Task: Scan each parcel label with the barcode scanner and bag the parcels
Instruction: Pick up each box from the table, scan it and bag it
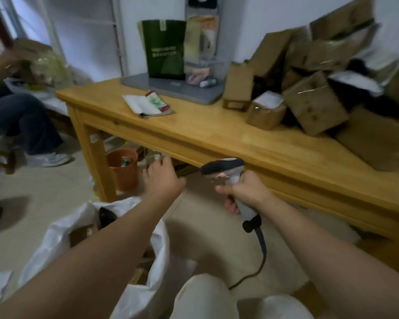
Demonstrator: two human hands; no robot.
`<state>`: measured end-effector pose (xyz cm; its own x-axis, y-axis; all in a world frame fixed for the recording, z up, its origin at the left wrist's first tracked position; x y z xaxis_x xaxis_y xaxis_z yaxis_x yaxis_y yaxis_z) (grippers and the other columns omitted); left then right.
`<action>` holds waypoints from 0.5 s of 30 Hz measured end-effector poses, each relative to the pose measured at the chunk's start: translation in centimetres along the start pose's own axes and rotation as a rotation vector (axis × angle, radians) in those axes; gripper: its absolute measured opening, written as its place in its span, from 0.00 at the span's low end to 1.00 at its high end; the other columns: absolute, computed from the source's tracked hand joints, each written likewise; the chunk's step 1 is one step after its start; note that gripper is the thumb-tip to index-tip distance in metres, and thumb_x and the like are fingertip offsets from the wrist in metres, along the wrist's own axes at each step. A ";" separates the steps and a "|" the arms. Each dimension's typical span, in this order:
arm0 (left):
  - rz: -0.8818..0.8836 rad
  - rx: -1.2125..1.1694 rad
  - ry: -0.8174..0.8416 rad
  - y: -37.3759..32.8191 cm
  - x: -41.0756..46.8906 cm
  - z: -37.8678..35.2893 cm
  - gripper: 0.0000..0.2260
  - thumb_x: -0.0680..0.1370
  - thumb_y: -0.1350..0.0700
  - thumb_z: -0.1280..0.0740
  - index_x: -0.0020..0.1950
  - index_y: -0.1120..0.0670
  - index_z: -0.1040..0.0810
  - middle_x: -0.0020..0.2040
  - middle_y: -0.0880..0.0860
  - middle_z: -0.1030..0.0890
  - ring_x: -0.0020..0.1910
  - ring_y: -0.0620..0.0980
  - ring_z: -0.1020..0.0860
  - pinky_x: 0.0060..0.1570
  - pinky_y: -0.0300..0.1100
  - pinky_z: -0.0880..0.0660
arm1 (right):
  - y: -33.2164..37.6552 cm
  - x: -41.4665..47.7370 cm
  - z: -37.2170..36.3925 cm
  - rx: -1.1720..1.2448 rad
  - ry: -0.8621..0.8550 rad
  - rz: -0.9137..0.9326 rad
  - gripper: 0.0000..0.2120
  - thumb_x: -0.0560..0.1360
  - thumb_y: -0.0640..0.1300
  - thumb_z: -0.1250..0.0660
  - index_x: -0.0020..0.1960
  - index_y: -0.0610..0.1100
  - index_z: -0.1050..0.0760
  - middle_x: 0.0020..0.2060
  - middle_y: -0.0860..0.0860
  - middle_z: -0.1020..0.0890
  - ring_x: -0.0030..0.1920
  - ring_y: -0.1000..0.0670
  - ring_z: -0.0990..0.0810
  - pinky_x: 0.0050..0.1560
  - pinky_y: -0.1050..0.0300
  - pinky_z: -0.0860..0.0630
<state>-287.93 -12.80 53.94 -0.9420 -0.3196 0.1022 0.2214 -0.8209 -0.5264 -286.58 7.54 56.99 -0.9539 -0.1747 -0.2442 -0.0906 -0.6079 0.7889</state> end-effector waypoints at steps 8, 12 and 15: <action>-0.283 -0.045 0.048 -19.8 -1.6 0.1 0.33 0.75 0.50 0.32 0.77 0.54 0.42 0.70 0.57 0.31 0.68 0.58 0.32 0.67 0.52 0.34 | -1.8 -8.0 17.0 0.639 -0.321 -0.118 0.08 0.72 0.38 0.29 0.48 0.37 0.25 0.25 0.45 0.24 0.22 0.48 0.27 0.26 0.58 0.29; -0.376 -0.072 0.081 -26.6 -2.6 -0.3 0.31 0.74 0.51 0.31 0.74 0.53 0.38 0.67 0.56 0.29 0.65 0.57 0.29 0.63 0.52 0.29 | -4.0 -9.8 23.4 0.918 -0.477 -0.022 0.06 0.71 0.35 0.29 0.42 0.37 0.27 0.25 0.45 0.25 0.23 0.49 0.28 0.25 0.57 0.29; -0.472 -0.114 0.128 -31.5 -2.8 -0.9 0.25 0.70 0.50 0.31 0.66 0.51 0.31 0.59 0.54 0.23 0.56 0.56 0.24 0.53 0.52 0.24 | -5.6 -10.9 27.3 1.042 -0.572 0.068 0.07 0.71 0.33 0.30 0.37 0.37 0.26 0.27 0.45 0.24 0.24 0.49 0.26 0.26 0.57 0.28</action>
<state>-292.50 14.40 69.49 -0.9577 0.1411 0.2509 -0.2590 -0.8027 -0.5372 -283.48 33.98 70.58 -0.9308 0.3499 -0.1056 0.0287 0.3581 0.9332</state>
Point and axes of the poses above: each hand's wrist, its own x-axis towards the middle knuckle, its own z-axis out of the back of the hand, y = z × x, the point moved 3 cm from there along x, towards the middle knuckle
